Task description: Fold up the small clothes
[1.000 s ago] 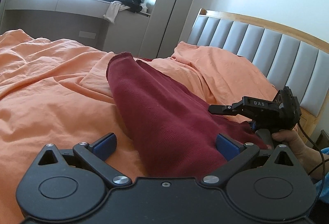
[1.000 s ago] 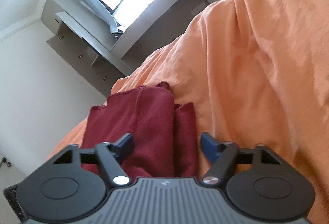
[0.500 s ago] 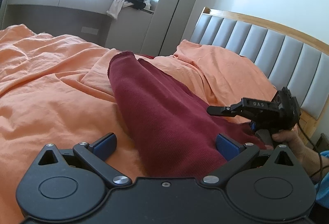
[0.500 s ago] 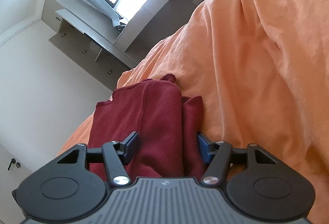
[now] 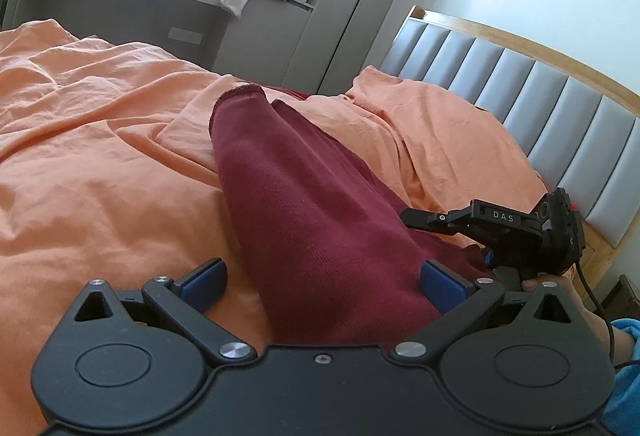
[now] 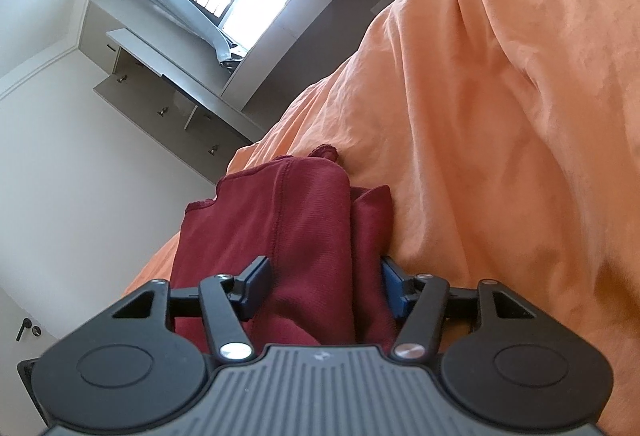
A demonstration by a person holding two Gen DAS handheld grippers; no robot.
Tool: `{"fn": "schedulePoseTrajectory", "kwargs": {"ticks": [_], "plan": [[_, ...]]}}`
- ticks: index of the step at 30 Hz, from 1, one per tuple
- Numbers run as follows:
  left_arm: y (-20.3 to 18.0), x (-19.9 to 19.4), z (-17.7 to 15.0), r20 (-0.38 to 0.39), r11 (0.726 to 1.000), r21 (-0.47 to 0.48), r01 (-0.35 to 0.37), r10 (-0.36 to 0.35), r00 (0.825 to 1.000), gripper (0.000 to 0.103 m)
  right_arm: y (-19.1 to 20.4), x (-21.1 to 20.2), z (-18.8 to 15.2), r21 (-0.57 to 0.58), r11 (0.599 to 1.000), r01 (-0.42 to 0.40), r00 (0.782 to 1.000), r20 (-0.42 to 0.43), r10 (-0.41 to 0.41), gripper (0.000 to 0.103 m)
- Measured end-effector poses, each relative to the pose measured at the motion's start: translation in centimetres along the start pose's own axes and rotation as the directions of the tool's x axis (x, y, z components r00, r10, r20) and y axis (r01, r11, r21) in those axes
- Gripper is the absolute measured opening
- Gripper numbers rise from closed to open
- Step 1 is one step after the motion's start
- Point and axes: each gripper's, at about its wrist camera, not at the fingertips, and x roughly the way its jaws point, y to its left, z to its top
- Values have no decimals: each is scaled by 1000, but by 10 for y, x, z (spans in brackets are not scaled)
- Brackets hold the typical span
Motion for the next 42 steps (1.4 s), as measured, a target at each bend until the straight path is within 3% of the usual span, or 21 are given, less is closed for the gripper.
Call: {"fn": "schedulePoseTrajectory", "kwargs": {"ticks": [14,19,23,32,38,42], "plan": [[1,0,0,1,1000,2,-2,2,1000,103,-1,1,-2,20,1000,-6,1000,12,6,68],[1,0,-1,-3,1000,-3,4,-4,1000,103,2,3,-1,-1,1000,-29,1000,0,29,81],[3,-1,-2,-3,1000,-6,12,-12,1000,103,7,6,-2,-54,998,-10,1000,-10,9,82],[5,2,1,-9,999,-43,19,-19,1000,103,11,7,-7,-98,995,5,1000,-12,-6,81],[-1,6,7,-37,999,-39,0,-1,999,103,20,8,-10,-109,994,28,1000,-1,-28,71],[0,14,14,-75,998,-57,22,-27,997,103,25,7,-12,-109,993,46,999,11,-45,64]]}}
